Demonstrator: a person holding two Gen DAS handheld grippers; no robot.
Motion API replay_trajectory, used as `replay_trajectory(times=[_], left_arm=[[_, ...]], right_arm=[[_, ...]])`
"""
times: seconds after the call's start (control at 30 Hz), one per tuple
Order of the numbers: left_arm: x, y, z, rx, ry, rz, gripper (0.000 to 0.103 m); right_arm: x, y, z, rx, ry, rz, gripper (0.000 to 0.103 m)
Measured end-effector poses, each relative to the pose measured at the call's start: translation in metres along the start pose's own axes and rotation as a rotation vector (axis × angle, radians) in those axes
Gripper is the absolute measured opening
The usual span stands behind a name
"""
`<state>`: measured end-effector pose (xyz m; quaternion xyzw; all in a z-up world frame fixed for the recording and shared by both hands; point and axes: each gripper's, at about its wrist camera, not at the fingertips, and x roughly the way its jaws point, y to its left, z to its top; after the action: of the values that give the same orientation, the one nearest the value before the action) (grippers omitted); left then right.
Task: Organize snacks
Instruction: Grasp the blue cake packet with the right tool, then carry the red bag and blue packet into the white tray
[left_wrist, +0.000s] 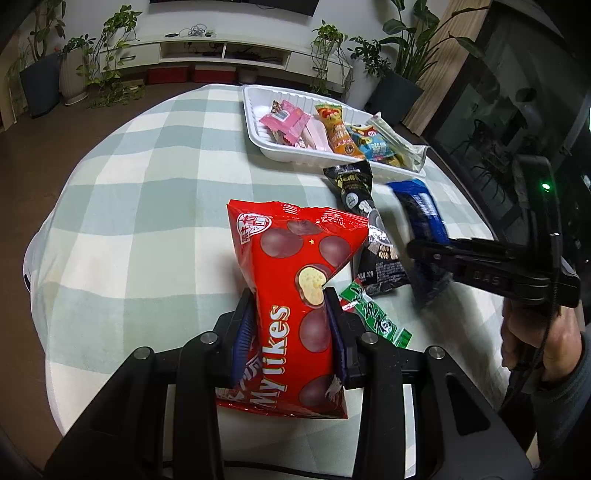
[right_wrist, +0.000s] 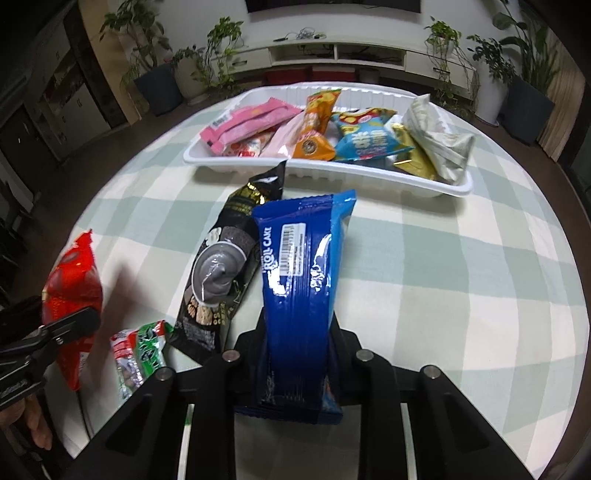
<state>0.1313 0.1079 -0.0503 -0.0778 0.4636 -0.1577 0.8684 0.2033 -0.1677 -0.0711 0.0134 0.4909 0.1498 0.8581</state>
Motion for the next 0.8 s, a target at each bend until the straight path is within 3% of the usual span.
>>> replay_trajectory(times=[0.17, 0.47, 0.8], left_arm=[[-0.002, -0.001, 0.003, -0.004, -0.007, -0.018, 0.033], [-0.005, -0.003, 0.019, -0.005, -0.034, -0.046, 0.033], [-0.014, 0.001, 0.092, 0.047, -0.100, -0.003, 0.033]], right_arm=[[-0.019, -0.023, 0.000, 0.081, -0.029, 0.082, 0.027], [-0.034, -0.071, 0.000, 0.201, -0.056, 0.108, 0.027], [-0.077, -0.133, 0.039, 0.265, -0.159, 0.031, 0.027]])
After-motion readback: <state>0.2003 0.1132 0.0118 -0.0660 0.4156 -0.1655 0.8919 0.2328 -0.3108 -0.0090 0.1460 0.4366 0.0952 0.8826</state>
